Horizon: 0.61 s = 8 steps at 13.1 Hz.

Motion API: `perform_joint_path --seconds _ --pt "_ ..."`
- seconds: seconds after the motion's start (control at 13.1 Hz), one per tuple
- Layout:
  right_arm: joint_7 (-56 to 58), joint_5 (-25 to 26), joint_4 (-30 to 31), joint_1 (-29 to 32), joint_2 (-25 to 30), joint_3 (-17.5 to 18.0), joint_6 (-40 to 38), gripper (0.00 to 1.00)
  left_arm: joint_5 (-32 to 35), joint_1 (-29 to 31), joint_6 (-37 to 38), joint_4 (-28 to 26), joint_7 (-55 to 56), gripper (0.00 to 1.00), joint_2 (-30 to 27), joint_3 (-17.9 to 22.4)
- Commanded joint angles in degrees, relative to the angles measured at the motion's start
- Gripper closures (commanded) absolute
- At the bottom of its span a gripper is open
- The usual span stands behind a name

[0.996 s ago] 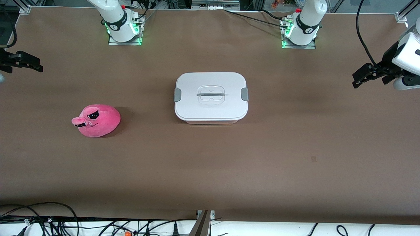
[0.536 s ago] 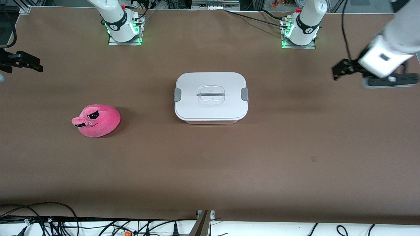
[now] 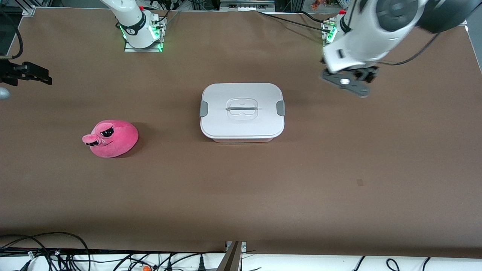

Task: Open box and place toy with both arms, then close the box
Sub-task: 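Reach the left gripper to the white lid handle while the right gripper approaches the toy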

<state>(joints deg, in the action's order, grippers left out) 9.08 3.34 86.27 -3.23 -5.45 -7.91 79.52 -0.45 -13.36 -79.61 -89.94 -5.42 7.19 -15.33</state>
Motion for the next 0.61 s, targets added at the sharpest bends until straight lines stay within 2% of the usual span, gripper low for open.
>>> perform_joint_path --seconds 0.0,0.15,0.31,0.54 --pt "1.2 -0.2 -0.9 0.8 -2.0 0.2 -0.4 0.0 -2.0 -3.9 1.1 9.1 -9.3 0.0 7.5 0.3" --pt "1.9 0.0 -0.6 0.9 -2.5 0.2 -0.4 0.0 -1.9 -6.0 1.1 14.9 -13.9 0.0 12.1 0.3" --pt "8.2 -0.1 -0.4 2.2 -4.7 0.2 0.5 0.0 -1.7 -8.5 0.1 17.9 -22.0 0.0 15.7 0.3" --pt "13.4 -1.0 1.0 3.9 -8.4 0.2 5.0 0.0 -1.7 -10.7 -10.9 17.3 -27.4 0.0 18.0 0.2"
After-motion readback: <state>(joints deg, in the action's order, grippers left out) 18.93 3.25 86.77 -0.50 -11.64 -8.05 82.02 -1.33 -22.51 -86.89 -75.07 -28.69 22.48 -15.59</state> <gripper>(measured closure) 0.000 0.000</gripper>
